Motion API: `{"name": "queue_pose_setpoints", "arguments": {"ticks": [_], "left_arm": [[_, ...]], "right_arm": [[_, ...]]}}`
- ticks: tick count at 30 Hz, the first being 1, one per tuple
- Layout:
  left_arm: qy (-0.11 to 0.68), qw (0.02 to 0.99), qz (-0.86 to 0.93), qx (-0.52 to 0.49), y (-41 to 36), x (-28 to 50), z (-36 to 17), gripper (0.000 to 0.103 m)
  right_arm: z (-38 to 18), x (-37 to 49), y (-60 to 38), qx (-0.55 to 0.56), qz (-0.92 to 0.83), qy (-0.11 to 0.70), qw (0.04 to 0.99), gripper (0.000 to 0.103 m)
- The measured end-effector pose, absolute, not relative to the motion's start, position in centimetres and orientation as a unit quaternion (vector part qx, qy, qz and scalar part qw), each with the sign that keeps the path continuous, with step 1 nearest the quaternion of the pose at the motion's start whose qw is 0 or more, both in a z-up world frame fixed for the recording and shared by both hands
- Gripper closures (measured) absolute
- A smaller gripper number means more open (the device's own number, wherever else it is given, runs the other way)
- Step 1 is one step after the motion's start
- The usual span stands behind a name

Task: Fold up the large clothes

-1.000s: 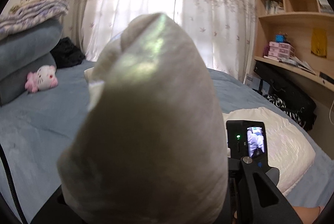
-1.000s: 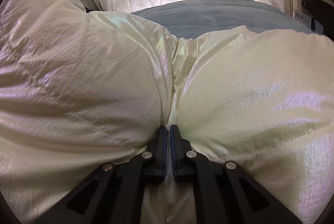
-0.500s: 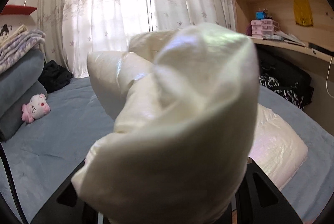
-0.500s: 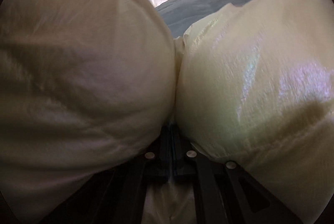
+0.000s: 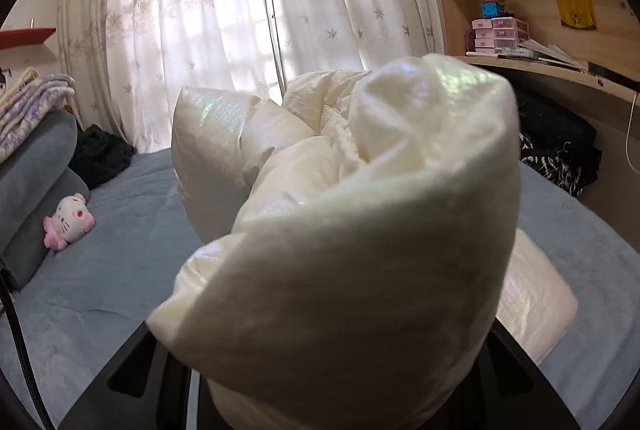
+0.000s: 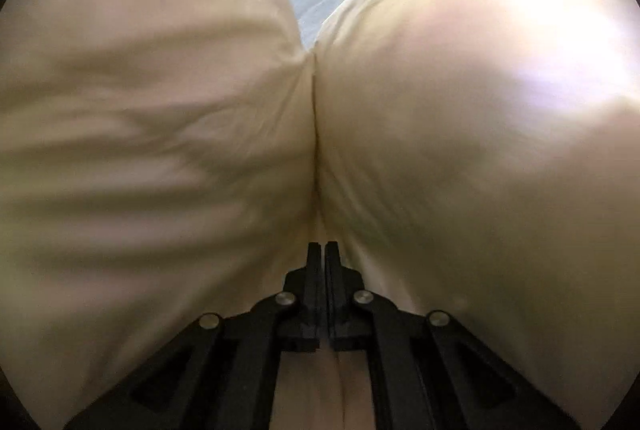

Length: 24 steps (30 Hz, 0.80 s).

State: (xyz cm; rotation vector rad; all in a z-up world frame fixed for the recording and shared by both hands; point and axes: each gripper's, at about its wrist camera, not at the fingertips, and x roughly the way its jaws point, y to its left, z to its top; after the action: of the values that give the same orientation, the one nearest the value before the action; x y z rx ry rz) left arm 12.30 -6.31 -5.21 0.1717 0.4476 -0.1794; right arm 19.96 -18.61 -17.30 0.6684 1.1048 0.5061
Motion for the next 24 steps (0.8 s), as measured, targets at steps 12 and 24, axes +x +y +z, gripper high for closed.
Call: {"name": "queue_pose_setpoints", "arguments": {"ticks": [12,24], "left_arm": [[0.234,0.950,-0.119,0.166,-14.2,12.8,-6.0,0.072],[0.186,0.896,-0.185,0.357,-27.1,9.1,-13.5,0.065]], "right_arm": [[-12.1,13.6,-38.0,0.276,-0.040,0.428,0.859,0.084],[-16.0,11.5,-40.1,0.361,0.041,0.428,0.827,0.083]]}}
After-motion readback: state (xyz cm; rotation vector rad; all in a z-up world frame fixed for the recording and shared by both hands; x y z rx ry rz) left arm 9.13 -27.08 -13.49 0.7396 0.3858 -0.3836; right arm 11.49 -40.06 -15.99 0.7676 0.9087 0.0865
